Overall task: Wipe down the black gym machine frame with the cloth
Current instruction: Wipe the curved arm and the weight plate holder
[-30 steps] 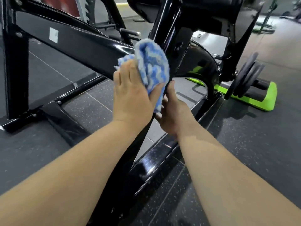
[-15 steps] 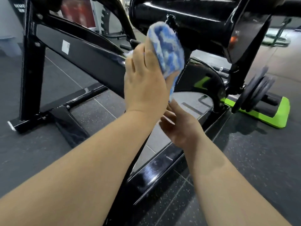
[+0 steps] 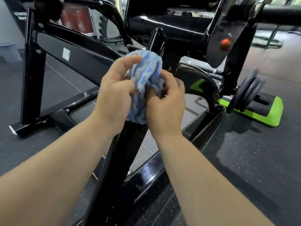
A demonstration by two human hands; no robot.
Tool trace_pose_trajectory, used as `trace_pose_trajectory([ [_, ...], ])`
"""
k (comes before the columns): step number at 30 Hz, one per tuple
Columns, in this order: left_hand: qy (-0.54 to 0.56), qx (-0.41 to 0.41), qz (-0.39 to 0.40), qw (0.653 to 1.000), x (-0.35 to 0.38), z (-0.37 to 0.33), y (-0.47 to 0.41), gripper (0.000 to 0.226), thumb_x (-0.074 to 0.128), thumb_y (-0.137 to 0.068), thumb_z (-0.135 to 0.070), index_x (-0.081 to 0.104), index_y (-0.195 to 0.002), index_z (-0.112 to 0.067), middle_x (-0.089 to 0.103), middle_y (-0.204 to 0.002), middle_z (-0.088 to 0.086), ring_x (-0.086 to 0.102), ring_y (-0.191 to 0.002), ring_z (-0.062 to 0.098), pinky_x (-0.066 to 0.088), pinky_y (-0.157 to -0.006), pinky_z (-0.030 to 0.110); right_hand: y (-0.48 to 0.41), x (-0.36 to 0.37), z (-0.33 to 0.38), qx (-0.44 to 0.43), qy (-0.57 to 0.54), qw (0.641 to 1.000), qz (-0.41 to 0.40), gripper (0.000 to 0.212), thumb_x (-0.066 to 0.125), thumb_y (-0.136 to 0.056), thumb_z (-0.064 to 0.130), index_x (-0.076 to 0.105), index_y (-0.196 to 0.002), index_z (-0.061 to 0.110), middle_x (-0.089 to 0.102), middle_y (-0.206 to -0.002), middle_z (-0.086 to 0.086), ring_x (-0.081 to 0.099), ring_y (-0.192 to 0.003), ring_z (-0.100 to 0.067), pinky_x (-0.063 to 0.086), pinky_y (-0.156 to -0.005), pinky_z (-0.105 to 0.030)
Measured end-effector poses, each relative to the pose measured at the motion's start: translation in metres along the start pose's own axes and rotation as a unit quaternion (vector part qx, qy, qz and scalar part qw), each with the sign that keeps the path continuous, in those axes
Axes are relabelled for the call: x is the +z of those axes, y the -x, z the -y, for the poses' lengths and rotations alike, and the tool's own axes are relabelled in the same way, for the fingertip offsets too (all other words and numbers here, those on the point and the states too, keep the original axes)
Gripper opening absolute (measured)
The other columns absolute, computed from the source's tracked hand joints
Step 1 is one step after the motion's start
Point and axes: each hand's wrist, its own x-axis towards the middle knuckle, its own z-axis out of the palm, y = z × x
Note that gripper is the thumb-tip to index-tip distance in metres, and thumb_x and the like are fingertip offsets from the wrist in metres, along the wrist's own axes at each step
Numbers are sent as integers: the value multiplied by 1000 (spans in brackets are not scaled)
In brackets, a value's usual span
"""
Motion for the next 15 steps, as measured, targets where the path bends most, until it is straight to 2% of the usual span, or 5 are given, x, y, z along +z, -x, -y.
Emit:
trace_pose_trajectory([
  [3,34,-21,-28,999,-3,-6,-2,51,35,-72,15,60,-101,-18,67,-108,-2,64,-88,9,49,-70,23,-32,-3,-7,19,-6,991,-133,24,53,-73,8,63,-85,26,63,-94,-8,55,-79,-10,47,-79,-23],
  [5,-47,-4,-24,999,-1,-4,-7,46,40,-82,13,63,-105,-20,69,-105,-5,64,-98,10,52,-85,29,-56,2,-6,67,-42,977,-196,25,49,-71,16,67,-88,19,66,-97,-11,61,-84,-18,51,-84,-35],
  [8,-139,22,-43,989,7,-1,-12,40,48,-83,-2,67,-109,-25,71,-108,-3,63,-105,15,51,-96,39,-30,20,-7,59,-35,989,-128,40,46,-84,21,64,-119,18,63,-123,-5,57,-115,-16,45,-101,-35],
  [10,-121,20,-99,987,3,3,-11,38,46,-84,1,68,-107,-20,72,-103,0,66,-98,16,53,-88,35,7,19,-13,51,-11,998,-31,48,45,-91,29,50,-139,24,41,-150,3,34,-137,-2,28,-111,-16],
  [15,-159,-29,-153,975,-20,29,8,37,46,-86,-1,67,-90,-31,70,-93,-11,64,-90,3,48,-83,24,-14,22,-7,74,-31,995,-56,43,56,-96,28,54,-137,18,25,-158,7,21,-132,14,25,-102,0],
])
